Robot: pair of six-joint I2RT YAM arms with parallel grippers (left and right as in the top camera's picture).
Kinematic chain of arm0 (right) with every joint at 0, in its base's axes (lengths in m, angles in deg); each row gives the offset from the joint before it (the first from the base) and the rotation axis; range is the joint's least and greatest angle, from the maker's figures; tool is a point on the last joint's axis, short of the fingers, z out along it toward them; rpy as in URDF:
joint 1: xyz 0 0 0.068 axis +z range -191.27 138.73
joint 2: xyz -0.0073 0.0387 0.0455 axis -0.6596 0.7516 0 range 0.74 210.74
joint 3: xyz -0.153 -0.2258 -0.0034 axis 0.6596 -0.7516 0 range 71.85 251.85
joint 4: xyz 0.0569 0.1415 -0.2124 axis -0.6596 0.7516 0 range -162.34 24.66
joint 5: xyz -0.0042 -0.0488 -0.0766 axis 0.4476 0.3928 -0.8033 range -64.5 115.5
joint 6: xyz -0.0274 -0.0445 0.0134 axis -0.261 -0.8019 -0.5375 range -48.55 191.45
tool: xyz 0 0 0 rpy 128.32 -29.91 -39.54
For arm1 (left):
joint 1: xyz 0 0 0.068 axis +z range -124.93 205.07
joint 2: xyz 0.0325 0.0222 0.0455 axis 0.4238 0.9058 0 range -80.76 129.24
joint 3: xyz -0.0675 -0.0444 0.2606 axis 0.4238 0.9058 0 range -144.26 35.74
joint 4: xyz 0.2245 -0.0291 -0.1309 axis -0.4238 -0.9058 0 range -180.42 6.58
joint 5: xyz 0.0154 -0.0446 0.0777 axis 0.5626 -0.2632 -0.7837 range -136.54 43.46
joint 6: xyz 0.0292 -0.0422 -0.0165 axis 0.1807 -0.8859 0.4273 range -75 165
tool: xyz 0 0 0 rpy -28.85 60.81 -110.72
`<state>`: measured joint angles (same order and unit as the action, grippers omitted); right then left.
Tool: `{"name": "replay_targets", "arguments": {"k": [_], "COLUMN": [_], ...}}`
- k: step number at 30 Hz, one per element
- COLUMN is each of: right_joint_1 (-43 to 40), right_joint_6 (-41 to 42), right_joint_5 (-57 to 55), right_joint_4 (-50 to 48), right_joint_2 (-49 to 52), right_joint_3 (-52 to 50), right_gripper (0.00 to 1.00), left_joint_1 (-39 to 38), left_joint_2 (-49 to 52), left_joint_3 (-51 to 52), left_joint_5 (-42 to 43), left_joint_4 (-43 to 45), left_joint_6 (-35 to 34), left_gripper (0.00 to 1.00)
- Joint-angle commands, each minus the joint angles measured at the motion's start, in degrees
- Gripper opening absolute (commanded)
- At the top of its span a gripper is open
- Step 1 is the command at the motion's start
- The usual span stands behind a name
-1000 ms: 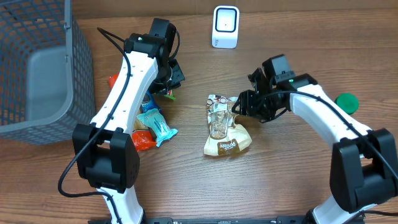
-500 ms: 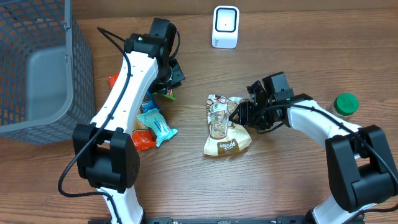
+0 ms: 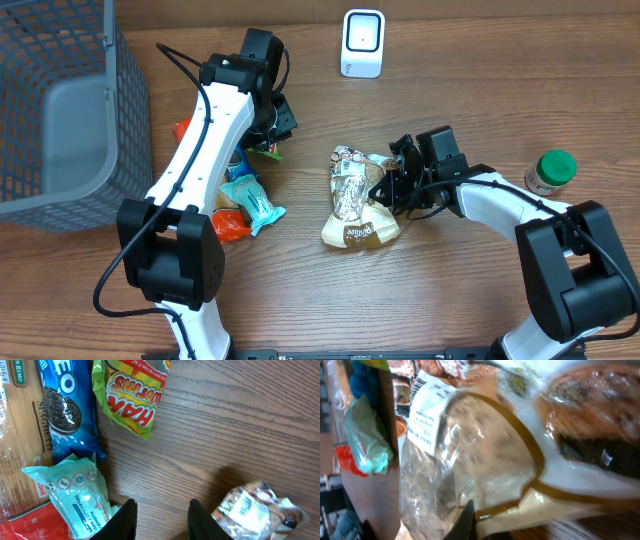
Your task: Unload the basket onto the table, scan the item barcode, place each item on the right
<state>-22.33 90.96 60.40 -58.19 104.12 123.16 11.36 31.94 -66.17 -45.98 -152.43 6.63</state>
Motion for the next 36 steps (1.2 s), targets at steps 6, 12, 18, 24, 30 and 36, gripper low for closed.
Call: {"name": "replay_targets", "arguments": {"k": [6, 12, 18, 24, 30, 36], "right_joint_1": [-0.2, -0.2, -0.5, -0.7, -0.7, -0.7], "right_joint_6": [-0.5, 0.0, 0.0, -0.4, -4.8, -11.9], "right_joint_5": [6.6, 9.4, 9.6, 11.3, 22.3, 26.6], "right_joint_4": [-0.4, 2.3, 7.0, 7.8, 4.9, 4.9], "right_joint_2": [-1.4, -9.6, -14.0, -14.0, -15.3, -20.7], "right_joint_3": [-0.1, 0.4, 0.6, 0.6, 2.0, 3.3], "right_gripper": [0.04, 0.04, 0.04, 0.04, 0.04, 0.04], "left_joint_1": [0.3, 0.3, 0.3, 0.3, 0.3, 0.3], "left_joint_2": [-1.4, -1.4, -1.4, -1.4, -1.4, -1.4], "left_joint_3": [-0.5, -0.5, -0.5, -0.5, -0.5, -0.5], "left_joint_5": [-1.2, -1.2, -1.2, -1.2, -1.2, -1.2], "left_joint_4": [-0.8, -0.9, -0.8, -0.8, -0.8, -0.8], "left_joint_6": [1.2, 1.1, 1.1, 1.2, 1.1, 1.1], "left_gripper": [0.27, 0.27, 0.27, 0.27, 0.27, 0.27]}}
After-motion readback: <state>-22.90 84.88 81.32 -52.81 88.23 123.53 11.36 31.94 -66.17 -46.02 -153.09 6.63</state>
